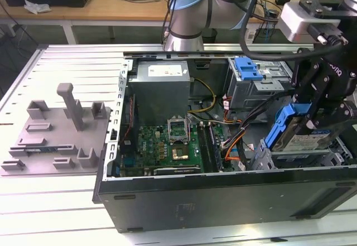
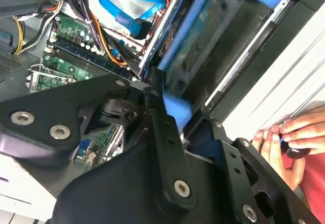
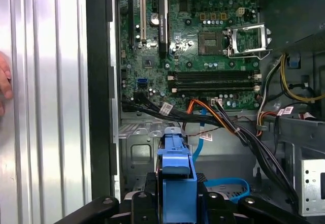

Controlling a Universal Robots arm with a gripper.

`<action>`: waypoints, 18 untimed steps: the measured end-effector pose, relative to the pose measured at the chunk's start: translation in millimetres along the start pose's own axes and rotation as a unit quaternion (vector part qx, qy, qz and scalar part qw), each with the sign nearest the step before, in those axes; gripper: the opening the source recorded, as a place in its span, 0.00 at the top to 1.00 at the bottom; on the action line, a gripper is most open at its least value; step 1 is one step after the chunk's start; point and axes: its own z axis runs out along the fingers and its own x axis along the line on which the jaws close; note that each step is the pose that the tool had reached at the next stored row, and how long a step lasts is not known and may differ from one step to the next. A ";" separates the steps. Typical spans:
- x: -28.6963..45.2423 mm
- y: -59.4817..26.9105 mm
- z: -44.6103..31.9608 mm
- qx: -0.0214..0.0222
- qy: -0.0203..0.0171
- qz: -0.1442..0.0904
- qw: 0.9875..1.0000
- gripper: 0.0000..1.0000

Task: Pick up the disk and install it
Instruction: 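Insert the disk into the insertion slot, then insert the first disk wire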

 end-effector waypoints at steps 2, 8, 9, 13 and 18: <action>0.0 0.0 0.7 0.000 0.000 0.000 1.000 0.50; 0.1 0.1 0.9 0.000 0.000 0.000 1.000 0.44; 0.1 0.1 0.9 0.000 0.000 0.000 1.000 0.44; 0.0 0.1 1.1 0.000 0.000 0.000 1.000 0.44; 0.1 0.1 1.3 0.000 0.000 0.000 1.000 0.44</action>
